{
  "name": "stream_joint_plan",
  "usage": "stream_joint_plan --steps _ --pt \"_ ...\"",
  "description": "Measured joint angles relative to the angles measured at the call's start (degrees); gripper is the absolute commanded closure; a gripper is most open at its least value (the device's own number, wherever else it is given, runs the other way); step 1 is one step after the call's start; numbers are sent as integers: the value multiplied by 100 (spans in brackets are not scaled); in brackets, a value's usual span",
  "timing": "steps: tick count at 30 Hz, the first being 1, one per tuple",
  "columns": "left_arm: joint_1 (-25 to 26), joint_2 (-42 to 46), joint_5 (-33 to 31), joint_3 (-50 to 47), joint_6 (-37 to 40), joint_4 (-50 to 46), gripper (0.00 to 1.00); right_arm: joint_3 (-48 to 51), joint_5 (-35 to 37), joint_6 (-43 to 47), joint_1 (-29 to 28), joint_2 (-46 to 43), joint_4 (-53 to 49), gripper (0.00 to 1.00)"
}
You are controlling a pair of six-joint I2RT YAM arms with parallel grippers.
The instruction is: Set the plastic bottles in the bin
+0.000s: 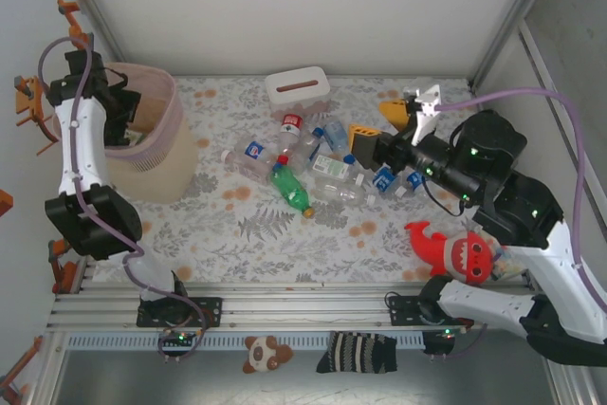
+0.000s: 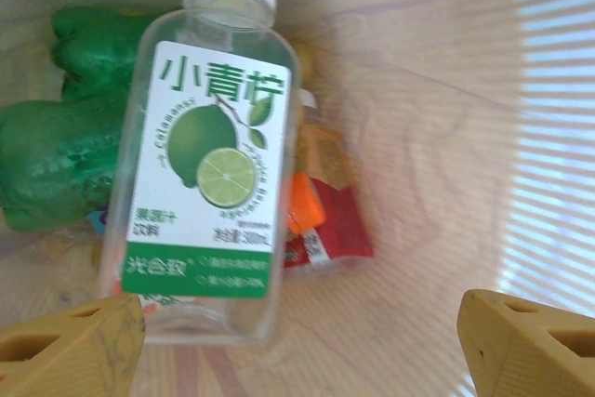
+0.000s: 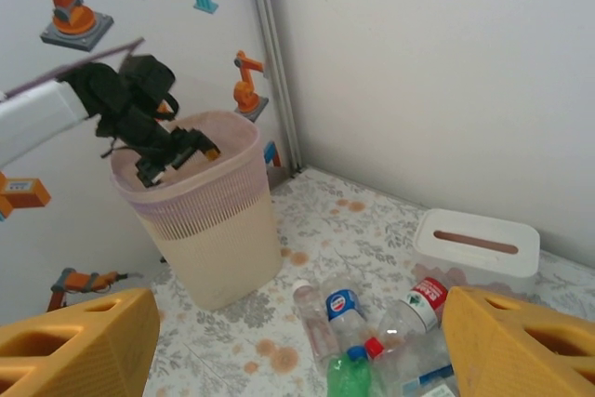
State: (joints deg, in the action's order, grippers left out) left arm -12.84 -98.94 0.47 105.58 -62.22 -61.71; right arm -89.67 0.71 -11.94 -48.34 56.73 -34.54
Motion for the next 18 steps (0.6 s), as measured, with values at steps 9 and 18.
stream_joint_plan --steps 9,18 --pt "0 949 787 -848 627 1150 18 -17 146 0 0 876 -723 25" --pt "-33 2140 1816 -2124 1633 2754 15 308 20 -13 0 1593 -1023 34"
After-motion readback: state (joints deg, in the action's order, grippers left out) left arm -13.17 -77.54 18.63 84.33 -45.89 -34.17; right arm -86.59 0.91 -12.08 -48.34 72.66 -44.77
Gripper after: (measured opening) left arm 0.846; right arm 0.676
